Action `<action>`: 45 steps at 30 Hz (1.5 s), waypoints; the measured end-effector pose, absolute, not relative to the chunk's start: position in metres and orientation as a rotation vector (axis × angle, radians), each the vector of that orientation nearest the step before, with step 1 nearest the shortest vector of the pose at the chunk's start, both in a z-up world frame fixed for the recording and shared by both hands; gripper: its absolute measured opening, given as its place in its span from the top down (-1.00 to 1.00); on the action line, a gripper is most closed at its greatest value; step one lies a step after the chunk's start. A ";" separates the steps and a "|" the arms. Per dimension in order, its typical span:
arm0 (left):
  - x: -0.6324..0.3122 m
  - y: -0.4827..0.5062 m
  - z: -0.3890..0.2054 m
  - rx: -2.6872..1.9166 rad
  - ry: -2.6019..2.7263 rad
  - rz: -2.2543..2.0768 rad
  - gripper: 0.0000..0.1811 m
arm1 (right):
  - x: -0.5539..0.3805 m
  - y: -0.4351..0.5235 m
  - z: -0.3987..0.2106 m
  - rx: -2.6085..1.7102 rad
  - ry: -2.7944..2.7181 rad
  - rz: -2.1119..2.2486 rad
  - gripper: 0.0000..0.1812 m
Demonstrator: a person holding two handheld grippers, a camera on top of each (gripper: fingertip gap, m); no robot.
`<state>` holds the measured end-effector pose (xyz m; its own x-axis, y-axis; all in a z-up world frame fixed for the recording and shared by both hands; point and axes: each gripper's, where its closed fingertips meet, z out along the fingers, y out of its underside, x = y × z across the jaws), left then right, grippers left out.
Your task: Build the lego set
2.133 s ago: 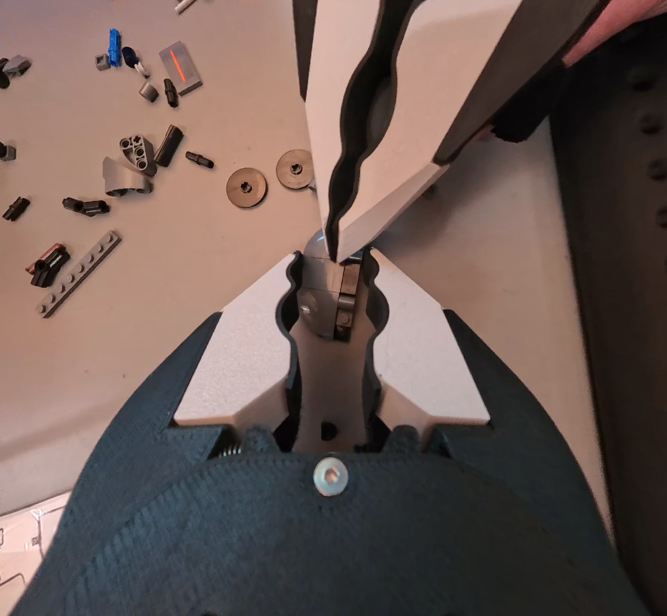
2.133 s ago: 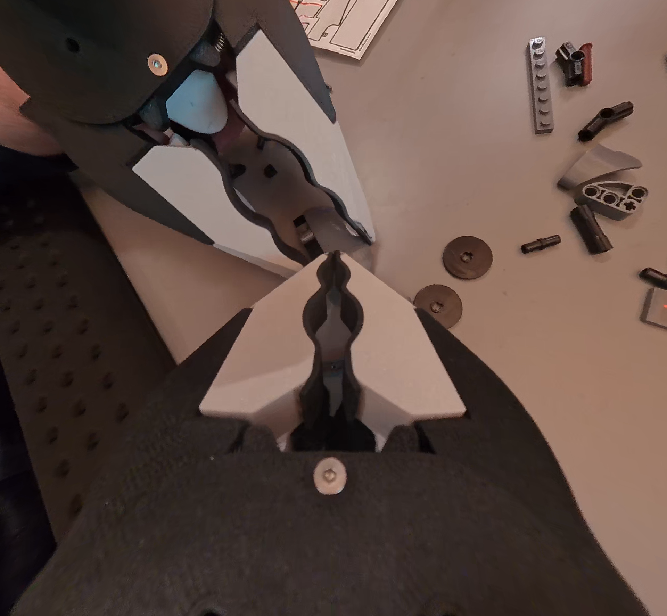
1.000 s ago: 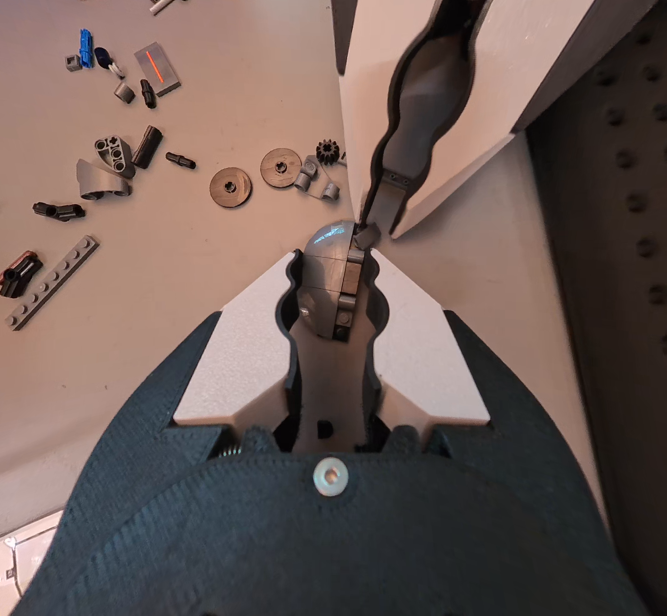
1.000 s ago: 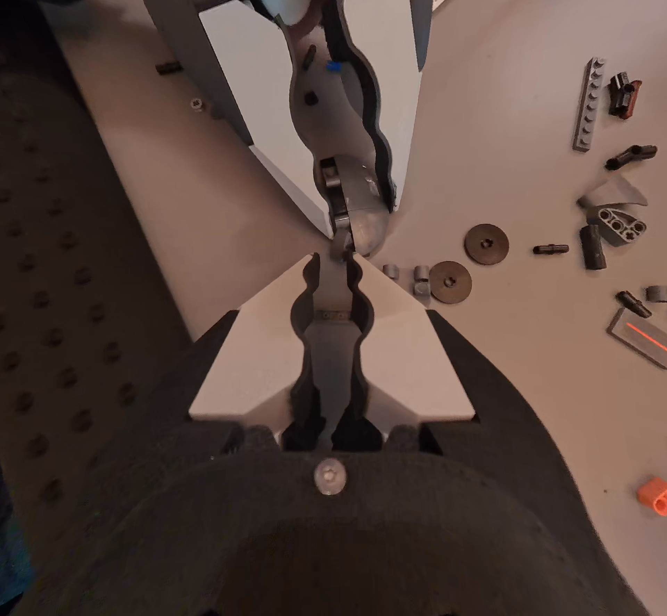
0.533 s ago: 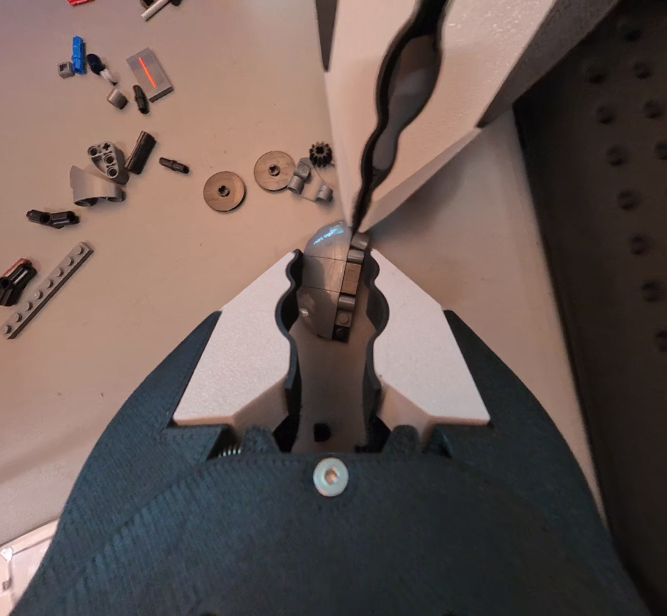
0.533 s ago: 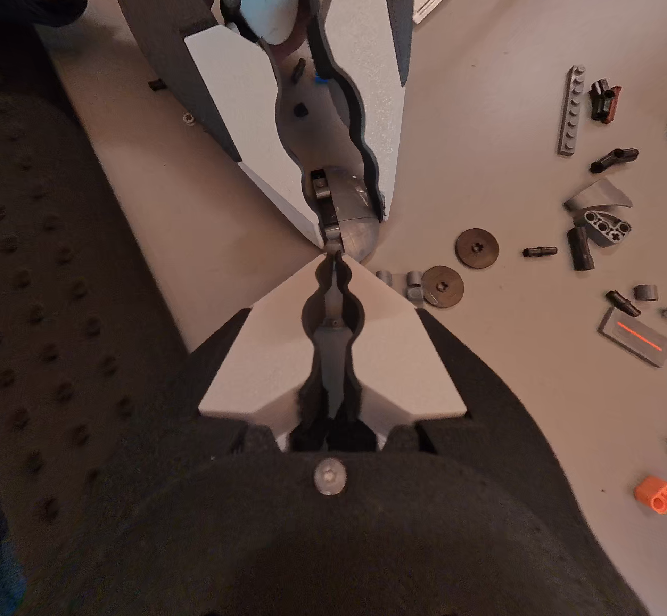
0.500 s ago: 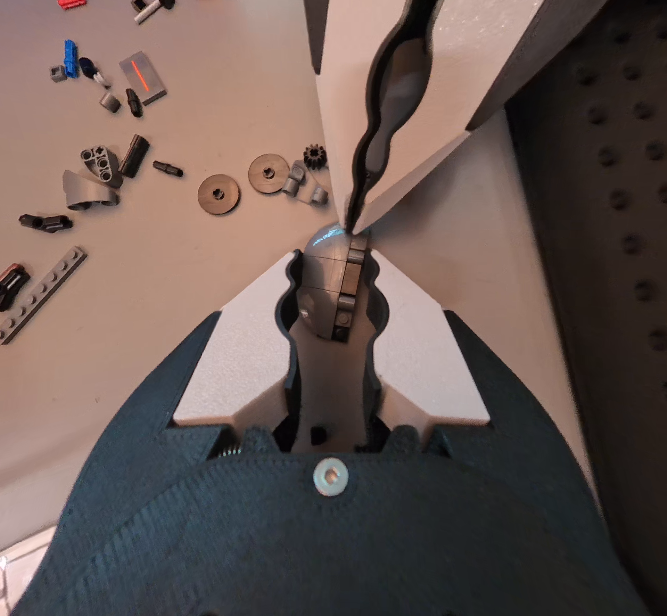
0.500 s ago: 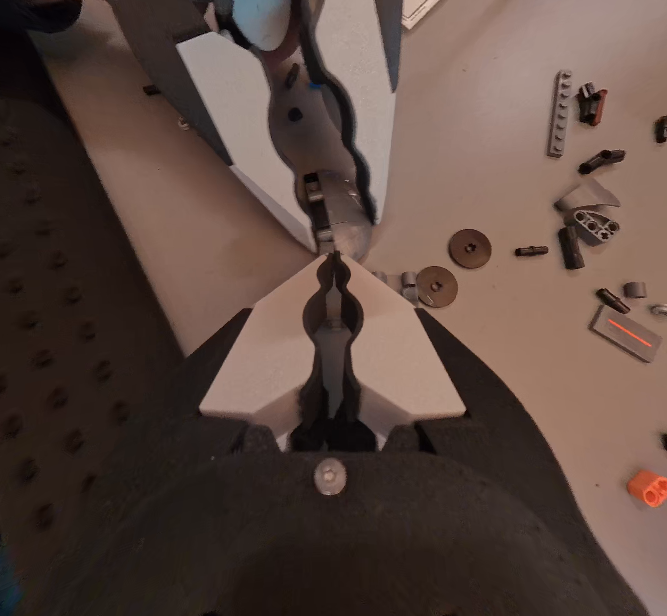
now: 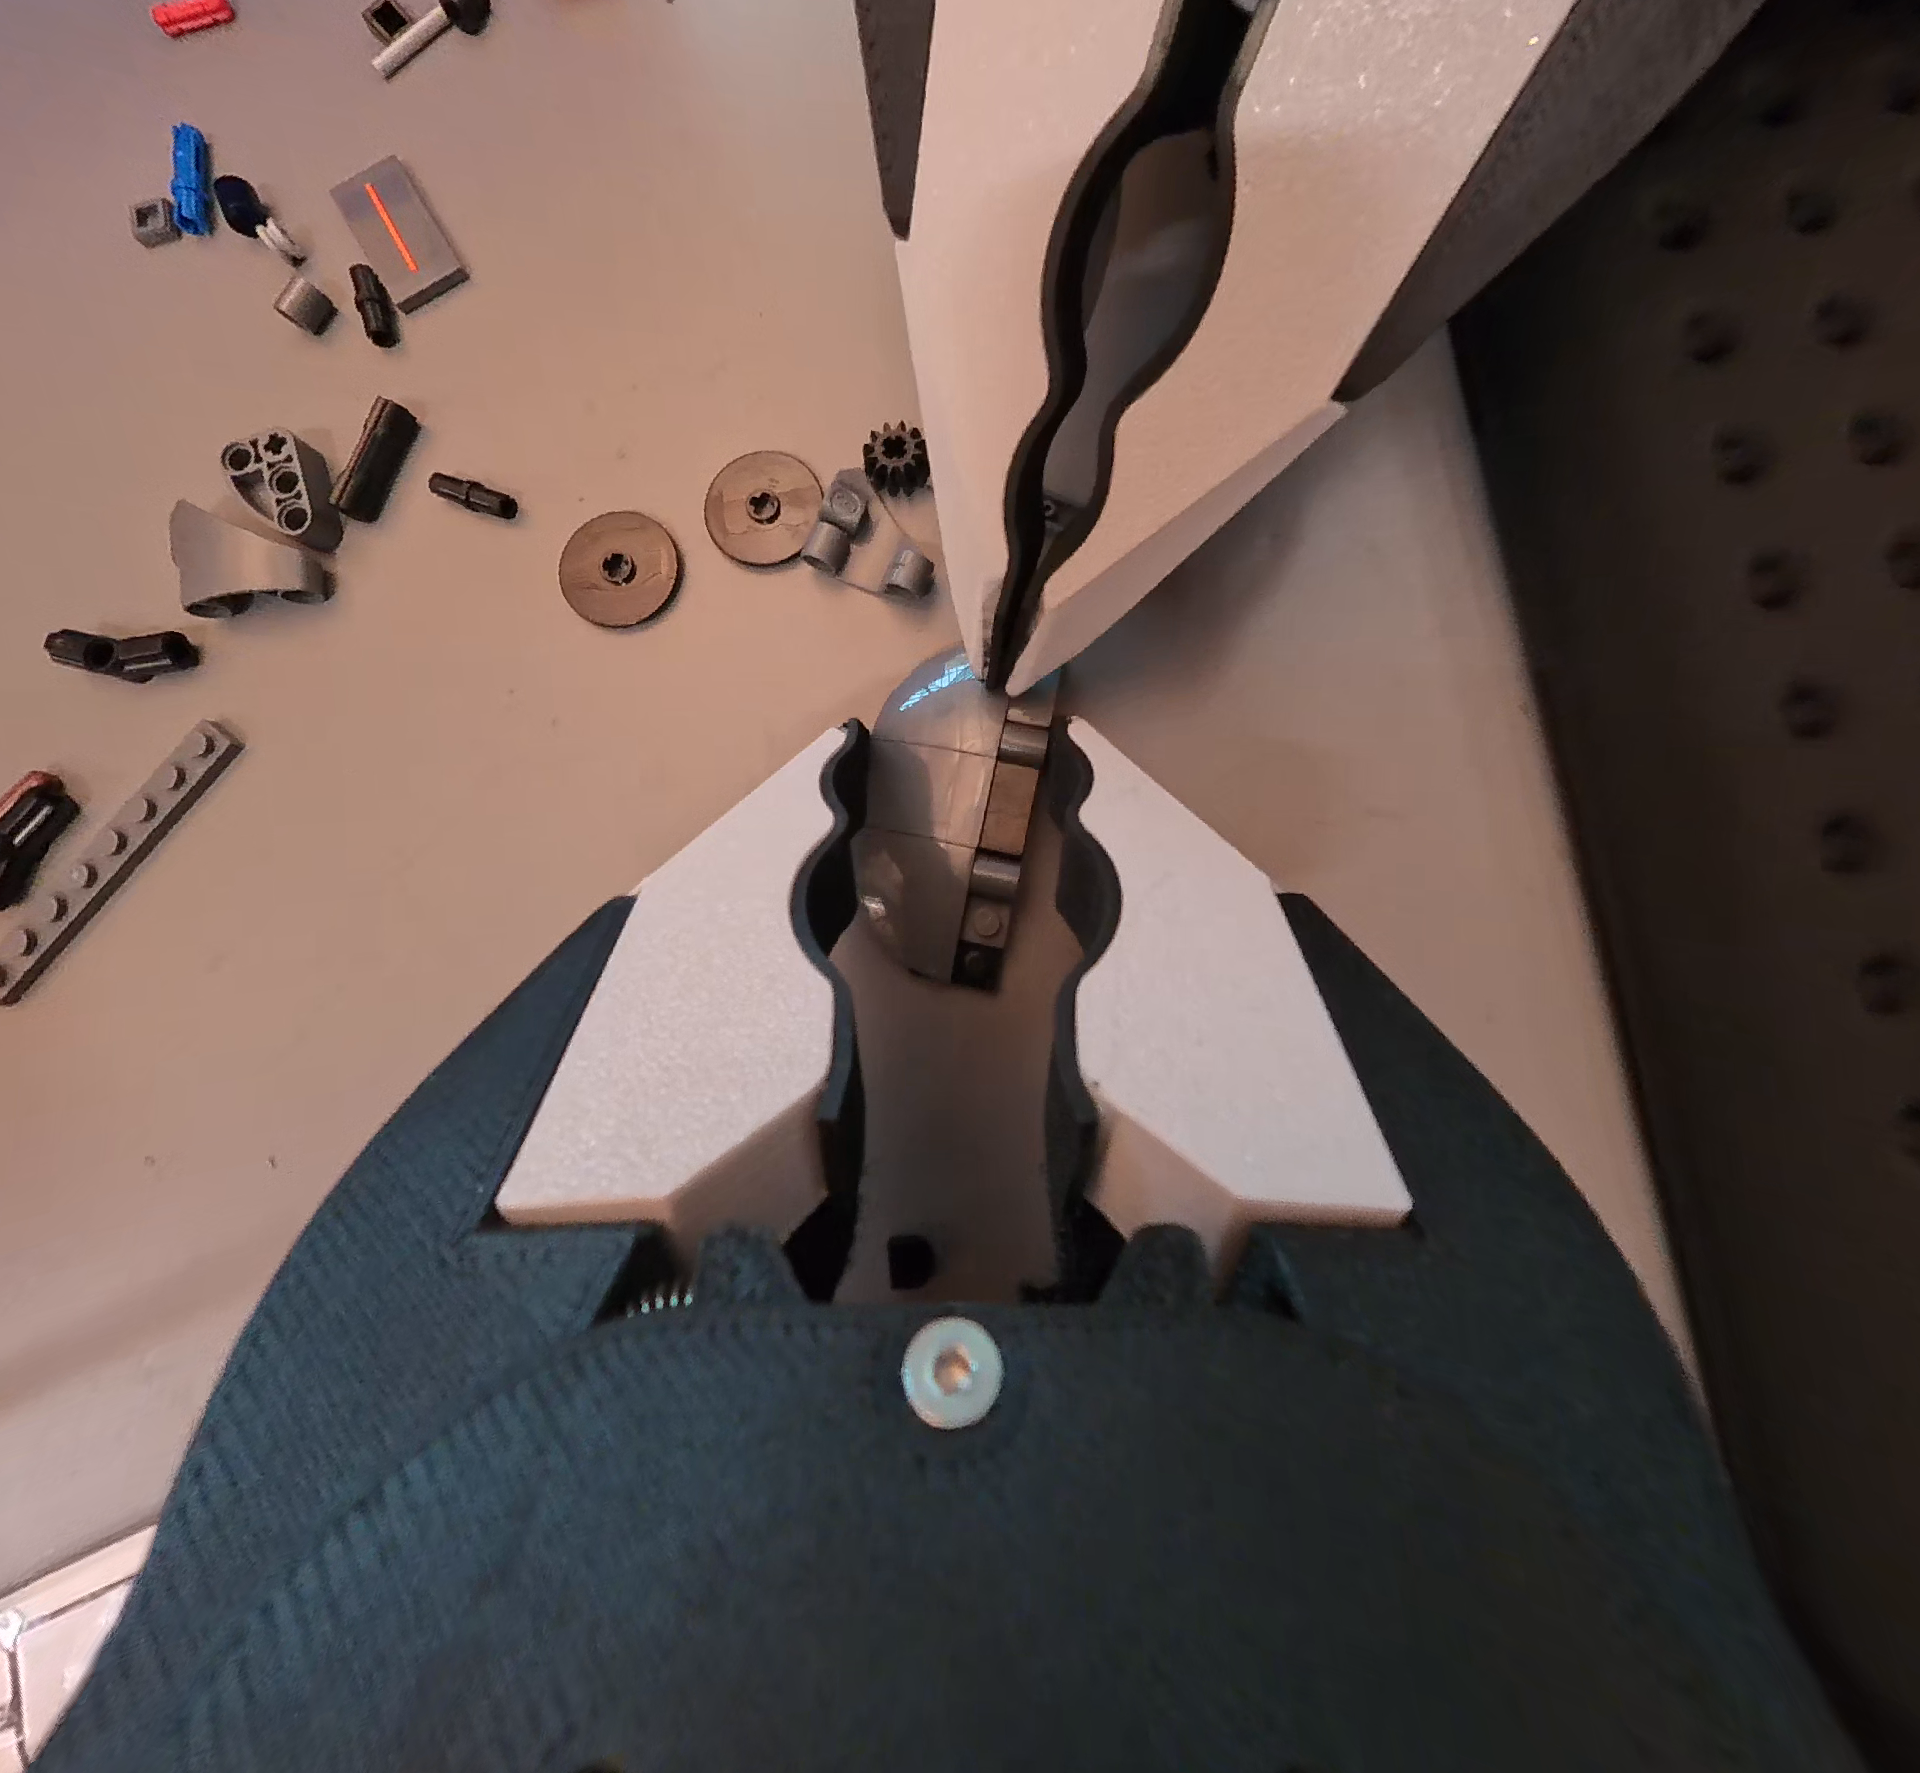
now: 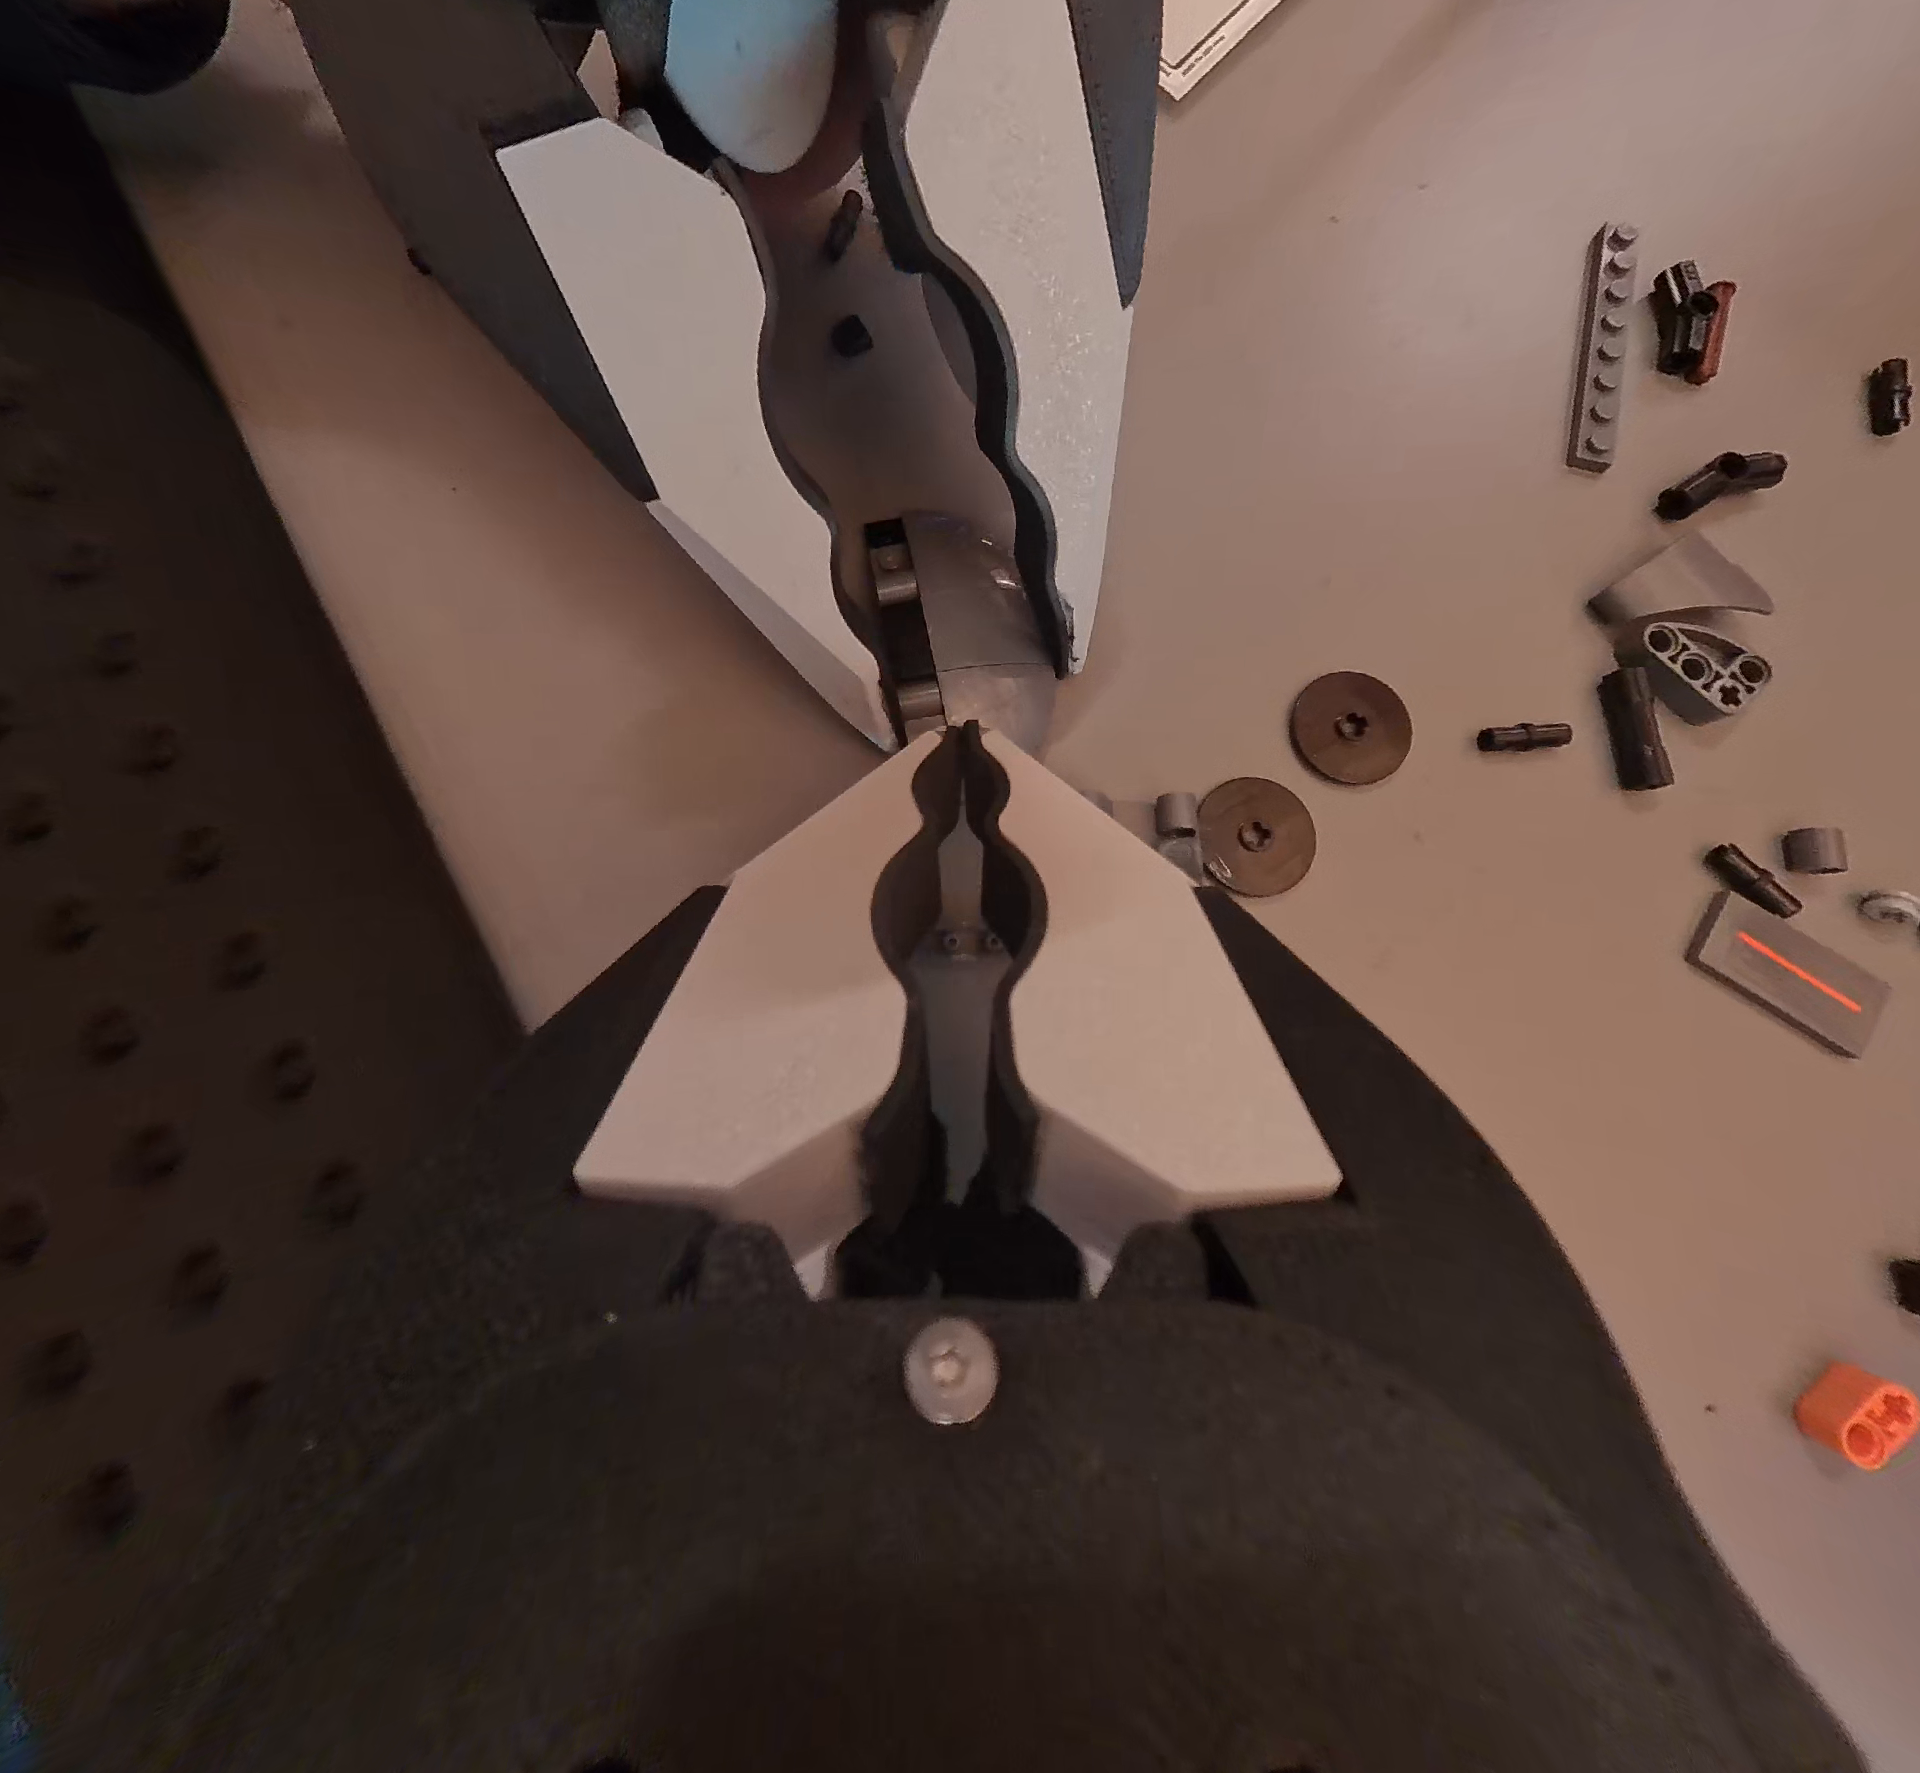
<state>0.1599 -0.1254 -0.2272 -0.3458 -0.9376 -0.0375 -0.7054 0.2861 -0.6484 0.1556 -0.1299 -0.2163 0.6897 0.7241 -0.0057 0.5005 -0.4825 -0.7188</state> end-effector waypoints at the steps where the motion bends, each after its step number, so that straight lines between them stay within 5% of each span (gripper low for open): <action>1: 0.160 -0.126 -0.227 -1.479 2.146 -0.761 0.64 | 0.155 -0.130 -0.216 -2.184 -0.936 0.401 1.00; 24: 0.160 -0.124 -0.227 -1.491 2.135 -0.759 0.71 | 0.157 -0.132 -0.215 -2.178 -0.931 0.426 1.00; 45: 0.134 -0.124 -0.227 -1.495 2.245 -0.691 0.56 | 0.153 -0.132 -0.220 -2.179 -0.984 0.381 1.00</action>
<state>0.1343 -0.1241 -0.2273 -0.3784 -0.9253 -0.0236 -0.7518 0.3221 -0.5753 0.1525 -0.1318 -0.2204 0.6673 0.7445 0.0205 0.5369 -0.4618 -0.7060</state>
